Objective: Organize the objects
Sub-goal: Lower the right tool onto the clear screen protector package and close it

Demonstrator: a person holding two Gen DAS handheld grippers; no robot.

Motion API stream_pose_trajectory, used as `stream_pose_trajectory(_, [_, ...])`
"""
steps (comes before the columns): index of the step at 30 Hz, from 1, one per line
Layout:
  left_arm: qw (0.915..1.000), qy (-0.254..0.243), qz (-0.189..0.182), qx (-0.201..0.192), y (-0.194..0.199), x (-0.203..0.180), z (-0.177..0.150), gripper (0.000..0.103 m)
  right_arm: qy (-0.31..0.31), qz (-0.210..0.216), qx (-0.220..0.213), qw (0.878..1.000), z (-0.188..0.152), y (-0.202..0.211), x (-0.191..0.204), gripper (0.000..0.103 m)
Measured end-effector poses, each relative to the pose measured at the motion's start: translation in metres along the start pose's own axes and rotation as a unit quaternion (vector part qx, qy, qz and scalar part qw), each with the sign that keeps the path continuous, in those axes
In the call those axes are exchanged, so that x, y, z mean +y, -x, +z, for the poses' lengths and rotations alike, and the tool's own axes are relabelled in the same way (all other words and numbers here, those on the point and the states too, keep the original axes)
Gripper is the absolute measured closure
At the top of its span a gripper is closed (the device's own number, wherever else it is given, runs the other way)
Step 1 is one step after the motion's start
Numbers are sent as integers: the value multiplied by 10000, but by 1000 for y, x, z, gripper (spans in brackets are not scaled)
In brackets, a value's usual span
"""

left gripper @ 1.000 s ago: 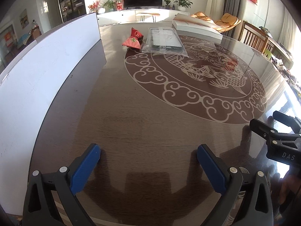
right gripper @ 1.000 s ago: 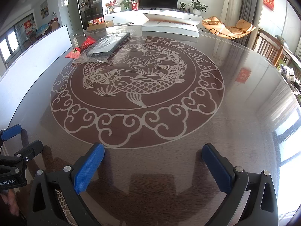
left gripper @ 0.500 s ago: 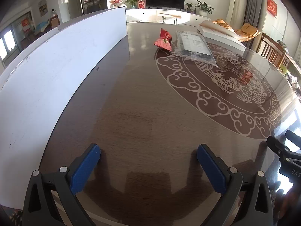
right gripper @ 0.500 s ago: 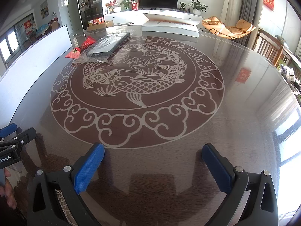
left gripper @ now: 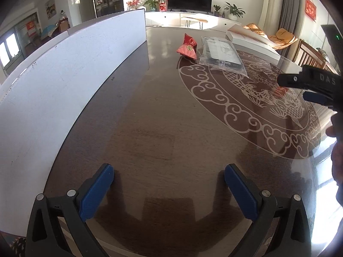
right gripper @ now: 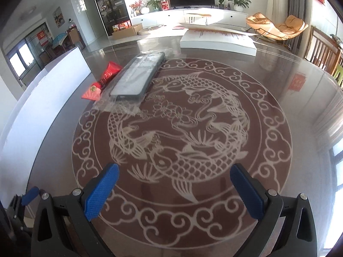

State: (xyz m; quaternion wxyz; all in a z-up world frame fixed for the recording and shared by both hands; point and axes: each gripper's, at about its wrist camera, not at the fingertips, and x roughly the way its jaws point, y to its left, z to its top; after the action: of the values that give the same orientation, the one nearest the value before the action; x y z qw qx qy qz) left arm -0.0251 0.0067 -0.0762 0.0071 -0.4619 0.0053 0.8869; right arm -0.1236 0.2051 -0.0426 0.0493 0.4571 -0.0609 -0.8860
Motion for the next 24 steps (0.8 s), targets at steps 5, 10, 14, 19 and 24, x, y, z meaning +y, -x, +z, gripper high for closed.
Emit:
stream_pose_trajectory(5, [10000,1,0,-2,0,0,0,0,-71,125,174,9997,67,-61,36,0])
stream_pose_trajectory(10, [10000,-5,-7,-4,0,0,0,0,-112,-201,524,9984,105,-119,65,0])
stream_pose_trajectory(14, [10000,-3,-6,-7,0,-1,1,0,337,-750,656,9945,116,-144,84,0])
stream_pose_trajectory(19, [10000,-8,-10,-11,-2,-3,2,0,323,-747,454,9956,106,-127,73,20])
stream_pose_trajectory(24, [10000,-9,-13,-11,-2,-2,2,0,582,-582,535,9952,68,-91,49,26])
